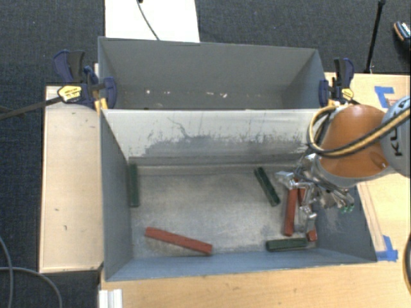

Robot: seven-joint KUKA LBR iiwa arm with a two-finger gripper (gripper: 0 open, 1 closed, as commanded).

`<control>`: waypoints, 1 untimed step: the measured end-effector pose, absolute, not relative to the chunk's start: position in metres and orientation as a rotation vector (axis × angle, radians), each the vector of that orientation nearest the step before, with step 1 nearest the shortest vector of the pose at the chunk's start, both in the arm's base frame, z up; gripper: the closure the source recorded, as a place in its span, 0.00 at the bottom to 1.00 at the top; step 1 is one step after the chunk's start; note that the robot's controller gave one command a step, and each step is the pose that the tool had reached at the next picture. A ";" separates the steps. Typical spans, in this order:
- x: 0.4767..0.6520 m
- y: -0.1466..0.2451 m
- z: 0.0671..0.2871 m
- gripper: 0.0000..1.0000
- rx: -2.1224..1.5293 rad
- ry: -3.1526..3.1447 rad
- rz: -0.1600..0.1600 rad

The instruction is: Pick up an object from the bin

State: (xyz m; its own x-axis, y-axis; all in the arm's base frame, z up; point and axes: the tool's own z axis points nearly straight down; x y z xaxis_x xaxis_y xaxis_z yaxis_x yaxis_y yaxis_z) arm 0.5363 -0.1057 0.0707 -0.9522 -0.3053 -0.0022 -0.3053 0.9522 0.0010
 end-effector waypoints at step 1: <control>0.510 -0.133 0.072 0.00 -0.411 3.107 0.002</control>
Offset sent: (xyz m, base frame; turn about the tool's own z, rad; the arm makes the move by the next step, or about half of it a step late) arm -0.0278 -0.0279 -0.0007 0.0438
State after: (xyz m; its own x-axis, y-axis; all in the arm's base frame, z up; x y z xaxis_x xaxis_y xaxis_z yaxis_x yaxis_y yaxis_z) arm 0.5103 -0.1332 0.0719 -0.9656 -0.2599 -0.0075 -0.2599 0.9656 0.0001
